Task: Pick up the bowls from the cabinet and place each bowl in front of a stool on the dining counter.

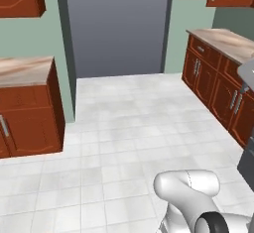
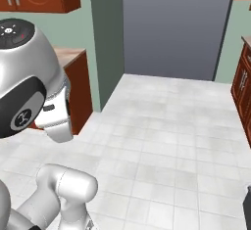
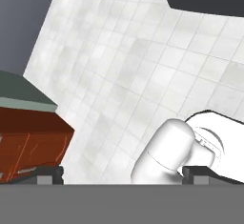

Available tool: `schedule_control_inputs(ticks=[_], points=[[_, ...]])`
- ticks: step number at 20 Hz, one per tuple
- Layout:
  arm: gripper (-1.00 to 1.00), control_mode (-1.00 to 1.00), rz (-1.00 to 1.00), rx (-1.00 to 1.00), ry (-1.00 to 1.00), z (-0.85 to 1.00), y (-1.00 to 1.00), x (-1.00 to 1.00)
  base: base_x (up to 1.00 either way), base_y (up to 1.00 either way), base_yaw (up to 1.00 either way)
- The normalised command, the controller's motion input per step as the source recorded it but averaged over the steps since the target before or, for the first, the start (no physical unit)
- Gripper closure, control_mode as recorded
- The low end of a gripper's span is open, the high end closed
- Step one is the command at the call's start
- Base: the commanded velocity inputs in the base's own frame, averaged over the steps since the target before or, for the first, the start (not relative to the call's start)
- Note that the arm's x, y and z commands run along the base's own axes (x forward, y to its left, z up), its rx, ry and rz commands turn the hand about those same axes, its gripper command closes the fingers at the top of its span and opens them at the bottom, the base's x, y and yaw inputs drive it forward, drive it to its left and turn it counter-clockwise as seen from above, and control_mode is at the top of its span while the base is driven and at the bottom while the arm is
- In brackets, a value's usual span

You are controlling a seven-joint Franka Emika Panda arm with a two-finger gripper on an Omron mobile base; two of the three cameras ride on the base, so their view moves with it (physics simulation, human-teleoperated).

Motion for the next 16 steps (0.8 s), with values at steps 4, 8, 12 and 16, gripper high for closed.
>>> schedule_control_inputs(ticks=[4,8,12,16], points=[[-1.0,1.0,0.0,0.0,0.0,0.0,0.0,0.0,1.0,0.1,0.0],[-1.0,1.0,0.0,0.0,0.0,0.0,0.0,0.0,1.0,0.17,0.0],[-1.0,1.0,0.0,0.0,0.0,0.0,0.0,0.0,1.0,0.18,0.0],[-1.0,1.0,0.0,0.0,0.0,0.0,0.0,0.0,1.0,0.17,0.0]])
